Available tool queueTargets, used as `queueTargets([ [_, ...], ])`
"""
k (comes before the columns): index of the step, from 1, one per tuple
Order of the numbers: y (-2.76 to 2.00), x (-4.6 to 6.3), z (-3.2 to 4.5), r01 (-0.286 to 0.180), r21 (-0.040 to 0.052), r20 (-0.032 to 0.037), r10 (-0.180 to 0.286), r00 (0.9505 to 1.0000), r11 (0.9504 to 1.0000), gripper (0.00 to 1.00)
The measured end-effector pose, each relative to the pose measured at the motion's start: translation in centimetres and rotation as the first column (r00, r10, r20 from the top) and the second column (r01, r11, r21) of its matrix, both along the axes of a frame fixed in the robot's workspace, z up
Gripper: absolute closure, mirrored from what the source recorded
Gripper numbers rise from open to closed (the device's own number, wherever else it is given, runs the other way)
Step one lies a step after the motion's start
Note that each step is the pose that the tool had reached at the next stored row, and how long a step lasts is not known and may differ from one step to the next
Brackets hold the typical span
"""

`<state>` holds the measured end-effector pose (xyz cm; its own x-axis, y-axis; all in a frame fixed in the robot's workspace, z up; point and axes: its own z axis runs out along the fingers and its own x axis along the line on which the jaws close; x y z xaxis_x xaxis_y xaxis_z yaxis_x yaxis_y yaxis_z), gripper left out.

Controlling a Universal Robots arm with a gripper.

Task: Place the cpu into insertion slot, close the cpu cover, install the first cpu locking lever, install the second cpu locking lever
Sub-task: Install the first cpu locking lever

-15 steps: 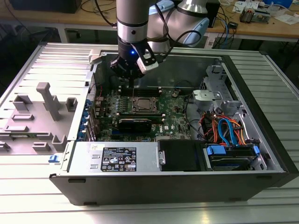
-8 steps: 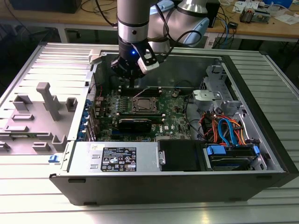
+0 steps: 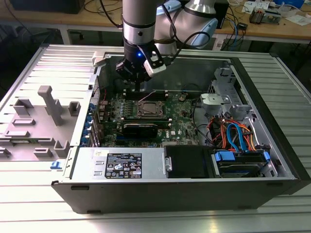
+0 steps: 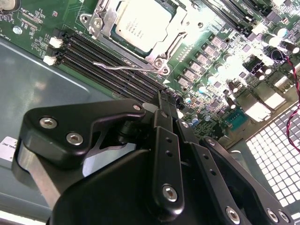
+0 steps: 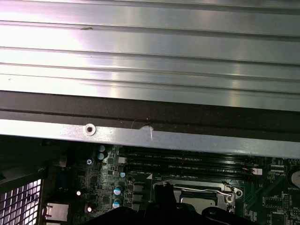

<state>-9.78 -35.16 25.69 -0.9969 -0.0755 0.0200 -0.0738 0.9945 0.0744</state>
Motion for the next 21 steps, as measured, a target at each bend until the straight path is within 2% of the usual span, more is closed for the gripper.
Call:
queueTargets([
  [6,0.00,0.0,-0.08,0.000,0.0000,-0.0001,0.000,1.0000,1.0000,0.89],
  [18,0.16,1.3,-0.64,0.000,-0.0003,0.0000,0.000,1.0000,1.0000,0.89],
  [20,0.19,1.4,-0.68,0.000,-0.0006,0.0029,0.000,1.0000,1.0000,0.89],
  [21,0.19,1.4,-0.70,0.000,-0.0007,0.0073,0.000,1.0000,1.0000,0.89],
])
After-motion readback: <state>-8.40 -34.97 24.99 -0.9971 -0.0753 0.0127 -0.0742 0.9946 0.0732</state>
